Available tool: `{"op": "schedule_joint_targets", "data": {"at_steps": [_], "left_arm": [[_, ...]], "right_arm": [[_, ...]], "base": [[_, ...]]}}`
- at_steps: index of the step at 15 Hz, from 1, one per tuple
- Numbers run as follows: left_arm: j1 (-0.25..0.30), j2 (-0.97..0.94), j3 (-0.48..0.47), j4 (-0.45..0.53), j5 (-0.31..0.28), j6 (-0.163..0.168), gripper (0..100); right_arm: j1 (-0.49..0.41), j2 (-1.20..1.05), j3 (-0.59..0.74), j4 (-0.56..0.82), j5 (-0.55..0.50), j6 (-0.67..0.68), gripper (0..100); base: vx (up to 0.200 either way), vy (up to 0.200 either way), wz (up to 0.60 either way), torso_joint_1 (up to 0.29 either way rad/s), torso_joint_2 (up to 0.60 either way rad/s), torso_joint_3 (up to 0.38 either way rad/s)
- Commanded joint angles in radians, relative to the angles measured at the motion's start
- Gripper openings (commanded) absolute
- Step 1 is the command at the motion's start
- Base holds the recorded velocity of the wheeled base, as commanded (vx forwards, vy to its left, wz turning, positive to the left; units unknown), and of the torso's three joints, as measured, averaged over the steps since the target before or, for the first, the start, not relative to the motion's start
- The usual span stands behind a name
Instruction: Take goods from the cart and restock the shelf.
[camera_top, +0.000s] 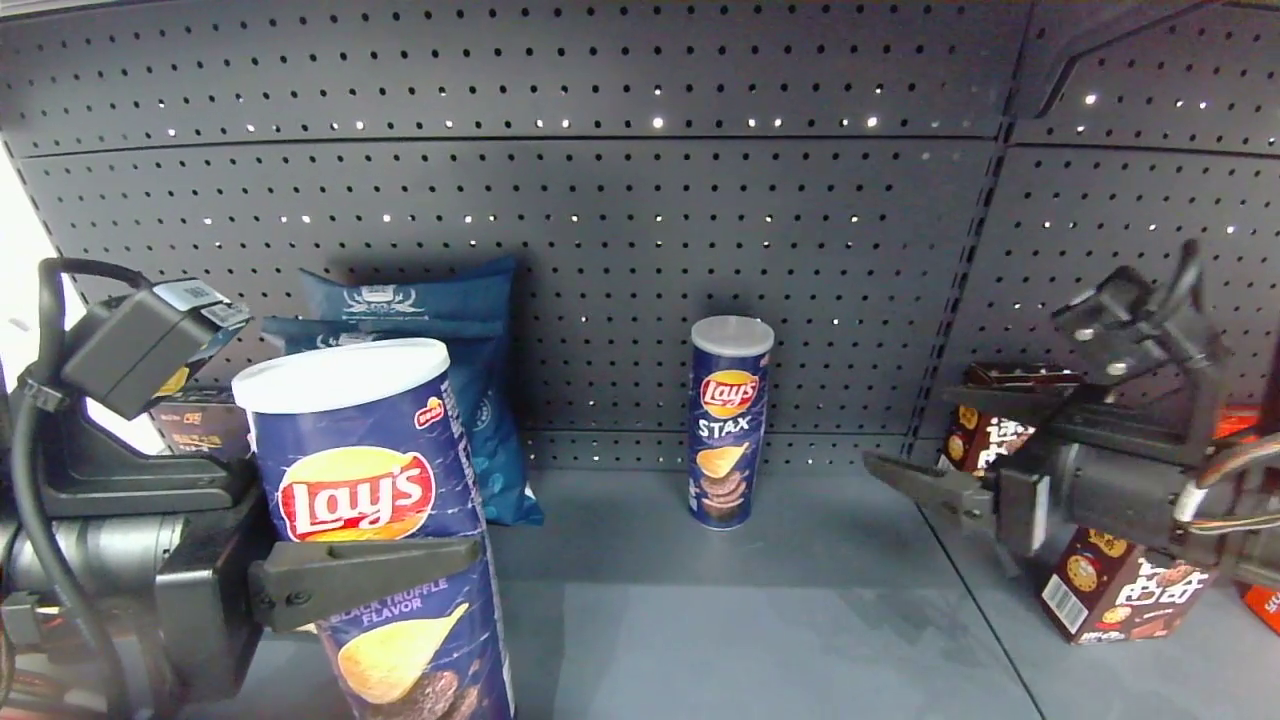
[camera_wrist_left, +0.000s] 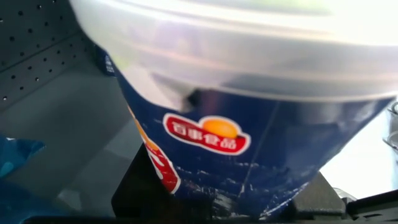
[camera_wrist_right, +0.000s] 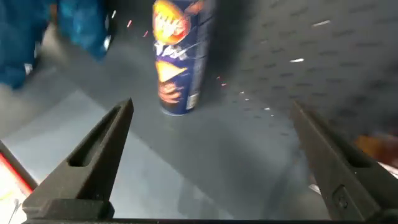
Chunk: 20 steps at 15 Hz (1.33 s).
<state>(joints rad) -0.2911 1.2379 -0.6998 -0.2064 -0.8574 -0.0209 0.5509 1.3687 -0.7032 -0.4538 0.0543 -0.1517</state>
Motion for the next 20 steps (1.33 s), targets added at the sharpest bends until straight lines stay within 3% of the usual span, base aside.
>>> {"op": "schedule_joint_targets", "data": {"at_steps": [1,6,9,14,20], "left_arm": [[0.0,0.005,0.003,-0.001,0.0,-0.001,0],[0.0,0.005,0.017,-0.002,0.0,-0.001,0],[0.0,0.0,0.02,0.002,0.0,-0.001,0],[0.0,-0.003,0.022,0.007,0.0,-0.001,0],[0.0,-0.011,0.051,-0.001,0.0,-0.001,0]], "right_arm": [[0.015,0.147,-0.006,-0.02,0.003,0.0,100],[0.014,0.21,-0.004,-0.089,0.079,-0.005,100],[-0.035,0.297,-0.032,-0.201,0.199,-0.005,100],[-0.046,0.389,-0.096,-0.264,0.289,-0.003,100],[-0.058,0.451,-0.136,-0.292,0.315,-0.003,100]], "base": [[0.0,0.0,0.0,0.0,0.0,0.0],[0.0,0.0,0.0,0.0,0.0,0.0],[0.0,0.0,0.0,0.0,0.0,0.0],[0.0,0.0,0.0,0.0,0.0,0.0],[0.0,0.0,0.0,0.0,0.0,0.0]]}}
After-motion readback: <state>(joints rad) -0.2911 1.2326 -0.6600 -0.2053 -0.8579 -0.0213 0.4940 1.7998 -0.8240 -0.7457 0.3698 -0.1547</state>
